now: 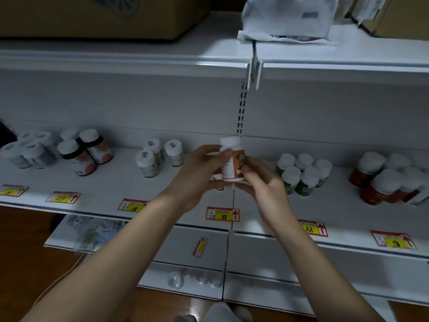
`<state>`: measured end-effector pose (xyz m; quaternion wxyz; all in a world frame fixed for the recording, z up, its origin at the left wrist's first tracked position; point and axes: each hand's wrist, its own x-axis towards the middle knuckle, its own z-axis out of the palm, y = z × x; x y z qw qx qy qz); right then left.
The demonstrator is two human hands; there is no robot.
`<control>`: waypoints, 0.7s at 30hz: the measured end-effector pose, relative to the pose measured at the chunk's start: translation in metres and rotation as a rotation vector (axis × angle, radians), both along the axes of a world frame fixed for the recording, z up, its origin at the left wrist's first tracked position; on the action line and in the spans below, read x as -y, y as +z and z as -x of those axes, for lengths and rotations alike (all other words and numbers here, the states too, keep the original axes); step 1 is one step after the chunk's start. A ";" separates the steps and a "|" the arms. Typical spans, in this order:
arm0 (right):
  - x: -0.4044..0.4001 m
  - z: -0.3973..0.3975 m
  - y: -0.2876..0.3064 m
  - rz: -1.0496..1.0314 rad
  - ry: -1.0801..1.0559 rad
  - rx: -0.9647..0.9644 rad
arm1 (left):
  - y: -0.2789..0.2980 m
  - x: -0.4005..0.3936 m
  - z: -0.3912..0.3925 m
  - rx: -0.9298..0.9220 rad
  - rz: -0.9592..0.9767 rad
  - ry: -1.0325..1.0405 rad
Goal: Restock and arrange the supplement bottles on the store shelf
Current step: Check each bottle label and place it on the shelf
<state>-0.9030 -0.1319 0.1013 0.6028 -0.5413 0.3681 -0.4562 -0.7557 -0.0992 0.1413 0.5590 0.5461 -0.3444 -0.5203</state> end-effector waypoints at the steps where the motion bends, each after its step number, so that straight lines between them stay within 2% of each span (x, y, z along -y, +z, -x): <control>1: 0.000 -0.001 0.000 -0.013 0.018 0.017 | -0.001 0.000 -0.002 -0.017 -0.004 0.009; 6: -0.002 -0.005 -0.001 0.047 -0.093 -0.063 | -0.006 0.001 -0.003 -0.049 -0.034 0.000; 10: -0.007 -0.003 0.002 0.138 -0.152 -0.144 | -0.002 0.002 -0.001 -0.005 -0.044 -0.060; 13: -0.009 -0.004 0.003 0.171 -0.133 -0.166 | -0.002 0.001 -0.004 0.066 -0.026 -0.082; 21: -0.005 0.004 0.005 0.217 -0.007 -0.134 | -0.010 -0.007 -0.008 0.093 0.074 -0.096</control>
